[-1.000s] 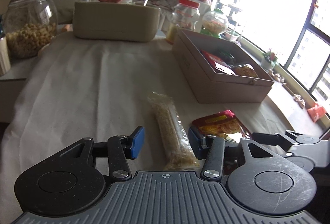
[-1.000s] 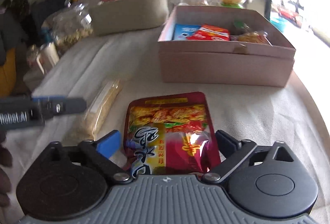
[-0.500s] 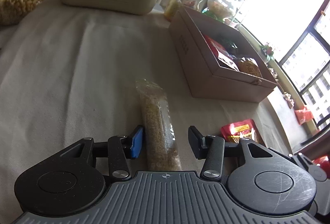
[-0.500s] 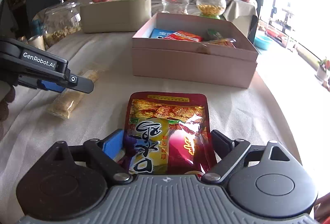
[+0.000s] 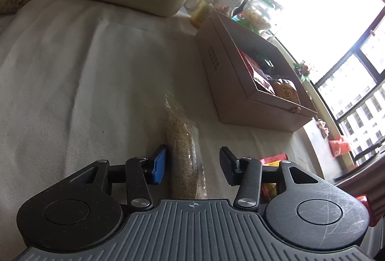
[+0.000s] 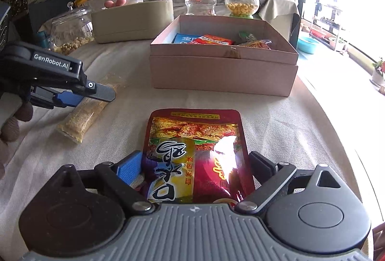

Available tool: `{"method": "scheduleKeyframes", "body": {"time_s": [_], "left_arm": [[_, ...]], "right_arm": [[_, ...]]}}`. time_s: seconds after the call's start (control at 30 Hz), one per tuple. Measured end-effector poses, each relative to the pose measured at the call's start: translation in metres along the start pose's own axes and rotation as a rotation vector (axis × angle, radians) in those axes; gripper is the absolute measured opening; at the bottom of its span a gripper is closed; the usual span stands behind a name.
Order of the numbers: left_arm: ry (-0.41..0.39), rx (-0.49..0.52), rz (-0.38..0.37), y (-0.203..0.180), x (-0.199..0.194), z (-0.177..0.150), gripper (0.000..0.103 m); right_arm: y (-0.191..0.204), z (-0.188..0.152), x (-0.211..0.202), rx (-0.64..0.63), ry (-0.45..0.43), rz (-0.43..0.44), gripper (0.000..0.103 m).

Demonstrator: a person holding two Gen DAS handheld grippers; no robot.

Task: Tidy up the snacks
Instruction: 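Grasp the clear grain-bar packet with the left tool while the right tool holds the large bag, then carry the grain bar and large red bag into the pink box and open both tools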

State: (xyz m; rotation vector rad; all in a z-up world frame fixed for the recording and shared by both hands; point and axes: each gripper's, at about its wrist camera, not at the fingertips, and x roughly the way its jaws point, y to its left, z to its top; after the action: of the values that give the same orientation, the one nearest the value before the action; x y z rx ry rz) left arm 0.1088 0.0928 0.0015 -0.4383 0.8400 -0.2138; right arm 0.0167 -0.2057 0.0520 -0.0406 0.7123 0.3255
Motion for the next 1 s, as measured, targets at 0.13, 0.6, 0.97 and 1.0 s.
{"method": "scheduleKeyframes", "body": {"time_s": [0.13, 0.6, 0.97, 1.0], "left_arm": [[-0.004, 0.085, 0.079, -0.018, 0.002, -0.003, 0.052], [-0.036, 0.319, 0.185, -0.045, -0.02, -0.046, 0.033], [-0.016, 0.348, 0.116, -0.057, -0.07, -0.084, 0.033], [-0.022, 0.353, 0.111, -0.059, -0.073, -0.085, 0.033]], "right_arm": [[0.001, 0.0, 0.0, -0.001, 0.001, -0.001, 0.095], [0.001, -0.001, -0.001, 0.003, -0.001, 0.006, 0.095], [-0.005, -0.004, -0.025, -0.042, -0.008, 0.003, 0.079], [-0.009, -0.004, -0.029, -0.03, -0.01, 0.005, 0.078]]}}
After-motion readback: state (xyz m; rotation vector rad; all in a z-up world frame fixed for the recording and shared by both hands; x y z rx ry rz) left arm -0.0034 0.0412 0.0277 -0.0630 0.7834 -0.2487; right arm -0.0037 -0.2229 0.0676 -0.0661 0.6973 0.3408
